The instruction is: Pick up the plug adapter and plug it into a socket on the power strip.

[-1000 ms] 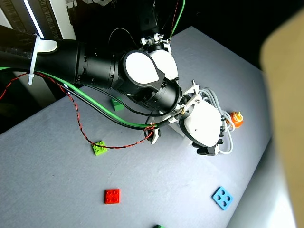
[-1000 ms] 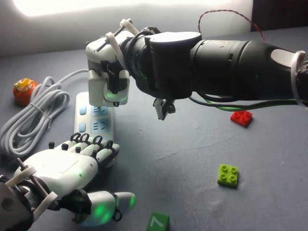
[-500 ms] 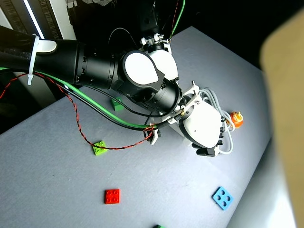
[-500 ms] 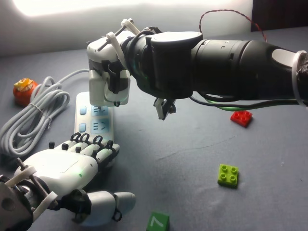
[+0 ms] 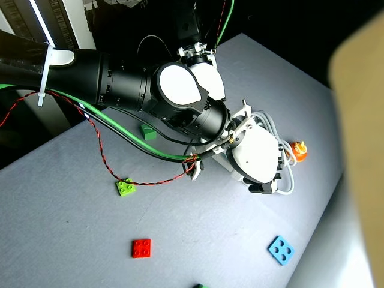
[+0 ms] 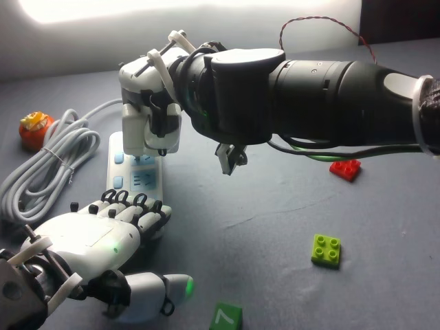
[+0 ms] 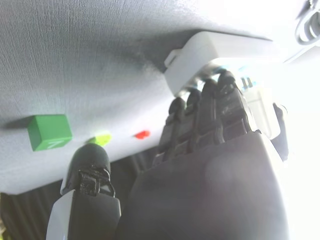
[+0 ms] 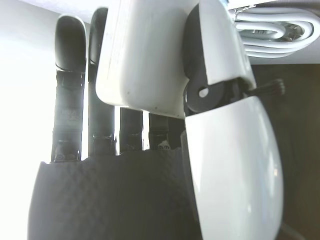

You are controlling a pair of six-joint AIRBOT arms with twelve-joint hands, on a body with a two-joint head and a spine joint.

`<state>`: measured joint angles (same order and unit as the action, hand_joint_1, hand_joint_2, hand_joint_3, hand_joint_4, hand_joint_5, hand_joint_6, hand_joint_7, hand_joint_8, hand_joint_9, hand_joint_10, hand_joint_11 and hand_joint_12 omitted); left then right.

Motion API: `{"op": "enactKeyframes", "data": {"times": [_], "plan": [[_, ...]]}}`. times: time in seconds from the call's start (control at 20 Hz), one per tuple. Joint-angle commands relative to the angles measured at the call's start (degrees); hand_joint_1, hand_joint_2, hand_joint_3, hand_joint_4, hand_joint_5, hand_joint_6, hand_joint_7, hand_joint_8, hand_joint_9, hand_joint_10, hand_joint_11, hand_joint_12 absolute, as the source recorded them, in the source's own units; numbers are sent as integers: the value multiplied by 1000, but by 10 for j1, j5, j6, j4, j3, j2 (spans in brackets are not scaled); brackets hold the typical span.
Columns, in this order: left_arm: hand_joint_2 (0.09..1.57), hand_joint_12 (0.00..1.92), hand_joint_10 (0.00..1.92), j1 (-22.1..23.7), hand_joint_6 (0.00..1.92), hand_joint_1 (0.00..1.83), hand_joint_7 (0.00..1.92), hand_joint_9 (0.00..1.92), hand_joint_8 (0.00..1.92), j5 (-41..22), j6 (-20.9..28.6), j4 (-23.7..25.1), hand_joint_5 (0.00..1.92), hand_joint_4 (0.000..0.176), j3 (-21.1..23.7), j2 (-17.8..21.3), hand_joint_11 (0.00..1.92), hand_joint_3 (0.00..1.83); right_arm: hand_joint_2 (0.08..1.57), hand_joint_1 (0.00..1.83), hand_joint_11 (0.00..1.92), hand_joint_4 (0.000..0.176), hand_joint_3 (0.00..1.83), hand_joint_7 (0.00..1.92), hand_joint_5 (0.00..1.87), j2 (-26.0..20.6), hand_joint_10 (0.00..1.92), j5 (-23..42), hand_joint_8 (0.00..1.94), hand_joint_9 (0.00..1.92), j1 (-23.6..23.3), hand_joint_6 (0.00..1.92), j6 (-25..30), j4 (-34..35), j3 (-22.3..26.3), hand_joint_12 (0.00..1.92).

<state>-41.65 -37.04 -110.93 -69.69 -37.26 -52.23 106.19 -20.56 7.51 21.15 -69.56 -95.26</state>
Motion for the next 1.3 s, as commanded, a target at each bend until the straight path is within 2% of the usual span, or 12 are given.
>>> {"op": "enactKeyframes", "data": {"times": [0.0,0.25,0.4,0.6,0.9,1.25], "plan": [[1231,0,6,-2,3,0,42,31,6,43,4,-4,7,0,2,-5,0,1,1098,1379,574,0,0,1081,936,0,1147,16,884,907,-4,970,2,-18,-1,1284],[1239,0,2,-2,0,0,40,27,1,44,4,-4,6,0,0,-5,0,4,1110,1375,548,0,0,1048,918,0,1183,17,936,876,-1,1010,3,-18,-1,1304],[1228,0,4,-1,1,0,39,34,2,44,4,-4,3,0,0,-5,0,0,1101,1377,578,0,0,1073,941,2,1160,17,896,885,2,982,3,-18,-2,1285],[1226,7,7,-1,11,0,61,47,7,46,4,-4,37,0,0,-6,15,0,1112,1374,567,0,1,1038,926,8,1180,17,968,866,1,1001,3,-18,-2,1296],[1231,5,7,-5,6,0,67,53,7,50,1,-4,34,0,1,-6,10,0,1109,1375,551,0,0,1057,922,18,1178,21,937,868,-4,1004,0,-18,-3,1317],[1234,0,5,-7,5,0,51,40,4,50,1,-4,21,0,0,-12,0,2,1106,1377,573,0,0,1059,924,24,1169,34,922,883,-1,1002,-37,-18,-4,1305]]}}
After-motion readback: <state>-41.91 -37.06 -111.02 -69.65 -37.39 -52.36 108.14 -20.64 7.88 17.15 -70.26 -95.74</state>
